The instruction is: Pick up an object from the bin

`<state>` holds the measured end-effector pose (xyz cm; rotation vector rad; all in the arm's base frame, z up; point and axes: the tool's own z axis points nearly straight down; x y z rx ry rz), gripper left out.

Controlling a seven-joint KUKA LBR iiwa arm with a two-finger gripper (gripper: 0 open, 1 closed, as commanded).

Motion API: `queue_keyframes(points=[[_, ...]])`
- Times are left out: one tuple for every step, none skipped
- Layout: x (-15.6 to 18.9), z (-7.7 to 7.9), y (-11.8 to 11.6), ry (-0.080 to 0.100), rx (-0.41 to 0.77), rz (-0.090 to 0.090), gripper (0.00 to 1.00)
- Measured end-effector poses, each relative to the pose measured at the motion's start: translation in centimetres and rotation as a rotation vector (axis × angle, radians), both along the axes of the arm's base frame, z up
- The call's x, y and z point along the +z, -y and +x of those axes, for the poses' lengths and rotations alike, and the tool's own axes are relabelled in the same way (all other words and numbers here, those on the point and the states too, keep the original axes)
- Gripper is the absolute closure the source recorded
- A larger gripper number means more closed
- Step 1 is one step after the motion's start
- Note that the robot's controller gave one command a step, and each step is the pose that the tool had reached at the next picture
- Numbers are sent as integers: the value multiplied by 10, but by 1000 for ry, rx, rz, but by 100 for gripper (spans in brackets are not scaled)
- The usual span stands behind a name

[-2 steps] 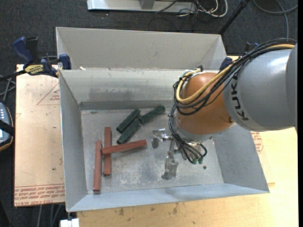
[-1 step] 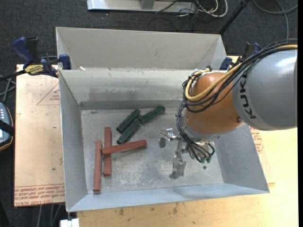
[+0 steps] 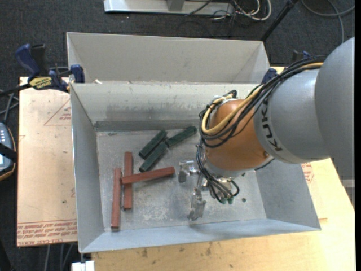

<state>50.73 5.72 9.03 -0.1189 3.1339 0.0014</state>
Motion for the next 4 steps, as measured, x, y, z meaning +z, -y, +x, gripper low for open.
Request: queue_keyframes(points=[[-21,-8,-34,-9,-128,-1,0],[21,20,-49,-13,-137,0,0],[-18,87,-56,2,-142,2,100],[-18,87,-56,2,-142,2,100]])
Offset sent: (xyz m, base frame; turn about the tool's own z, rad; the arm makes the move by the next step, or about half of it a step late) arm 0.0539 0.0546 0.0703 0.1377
